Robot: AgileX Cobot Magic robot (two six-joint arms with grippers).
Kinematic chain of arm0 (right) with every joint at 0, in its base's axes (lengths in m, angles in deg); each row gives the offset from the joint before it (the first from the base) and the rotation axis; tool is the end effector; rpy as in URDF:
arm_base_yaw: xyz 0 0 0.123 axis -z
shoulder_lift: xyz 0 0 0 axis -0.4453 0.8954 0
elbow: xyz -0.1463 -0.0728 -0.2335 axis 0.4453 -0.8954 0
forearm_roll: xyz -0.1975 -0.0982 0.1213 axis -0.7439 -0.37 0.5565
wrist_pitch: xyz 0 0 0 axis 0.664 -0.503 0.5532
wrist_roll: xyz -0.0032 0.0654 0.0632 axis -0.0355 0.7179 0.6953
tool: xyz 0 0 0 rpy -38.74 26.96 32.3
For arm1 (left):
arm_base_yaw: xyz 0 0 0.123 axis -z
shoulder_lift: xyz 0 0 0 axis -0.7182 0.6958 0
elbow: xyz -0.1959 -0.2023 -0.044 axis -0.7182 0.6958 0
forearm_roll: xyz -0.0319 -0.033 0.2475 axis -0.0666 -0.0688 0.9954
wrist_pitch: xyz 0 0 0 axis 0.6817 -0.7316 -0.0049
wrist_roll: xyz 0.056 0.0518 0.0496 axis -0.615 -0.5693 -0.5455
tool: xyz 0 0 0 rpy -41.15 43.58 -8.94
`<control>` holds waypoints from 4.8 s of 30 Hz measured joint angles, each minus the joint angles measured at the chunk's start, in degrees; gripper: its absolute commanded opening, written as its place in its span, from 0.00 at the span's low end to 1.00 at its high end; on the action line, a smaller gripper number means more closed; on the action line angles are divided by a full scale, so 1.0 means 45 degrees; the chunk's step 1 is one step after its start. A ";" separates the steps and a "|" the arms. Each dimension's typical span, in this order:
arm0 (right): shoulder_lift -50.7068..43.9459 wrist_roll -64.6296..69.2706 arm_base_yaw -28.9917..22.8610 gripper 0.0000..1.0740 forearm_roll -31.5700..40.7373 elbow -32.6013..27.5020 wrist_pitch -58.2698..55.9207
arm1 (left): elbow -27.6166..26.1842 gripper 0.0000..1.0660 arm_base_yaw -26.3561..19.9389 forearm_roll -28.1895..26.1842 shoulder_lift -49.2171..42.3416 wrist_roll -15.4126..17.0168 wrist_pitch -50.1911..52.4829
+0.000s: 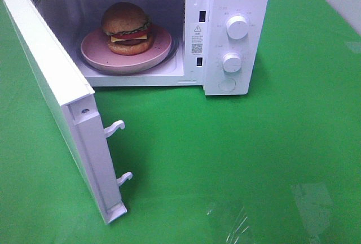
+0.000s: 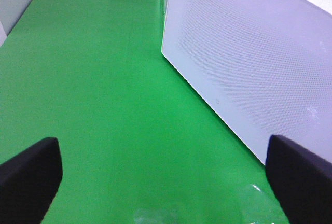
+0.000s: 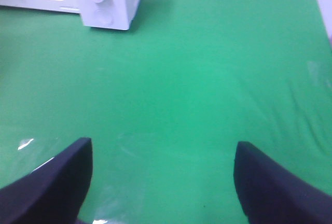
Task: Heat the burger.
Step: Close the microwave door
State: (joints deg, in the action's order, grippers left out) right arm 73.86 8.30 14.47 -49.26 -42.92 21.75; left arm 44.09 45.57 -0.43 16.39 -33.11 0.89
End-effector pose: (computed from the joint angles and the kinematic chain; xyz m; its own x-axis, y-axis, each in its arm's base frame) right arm 0.0179 -0.0067 0.3118 -0.4976 -0.0358 -0.8667 -0.0767 0.9971 0.0028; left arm -0.0085 -0.0049 0.2816 -0.4475 -0.0636 -0.8920 0.0131 0.9969 -0.0777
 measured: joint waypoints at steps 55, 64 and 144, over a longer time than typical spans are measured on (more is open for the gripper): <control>-0.2508 0.0089 0.1719 0.66 0.0038 -0.1630 0.0942 | 0.0000 0.93 0.0000 -0.0013 0.0000 0.0000 0.0000; -0.2508 0.0089 0.1719 0.66 0.0038 -0.1630 0.0942 | 0.0000 0.92 0.0000 -0.0038 0.0000 0.0000 0.0000; -0.2508 0.0089 0.1719 0.66 0.0038 -0.1630 0.0942 | 0.3565 0.00 0.4227 0.1859 1.9455 0.1974 2.5872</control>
State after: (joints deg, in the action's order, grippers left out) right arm 62.57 8.71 22.21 -49.08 -50.25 25.99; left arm 60.13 64.59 7.93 103.93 -24.23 117.31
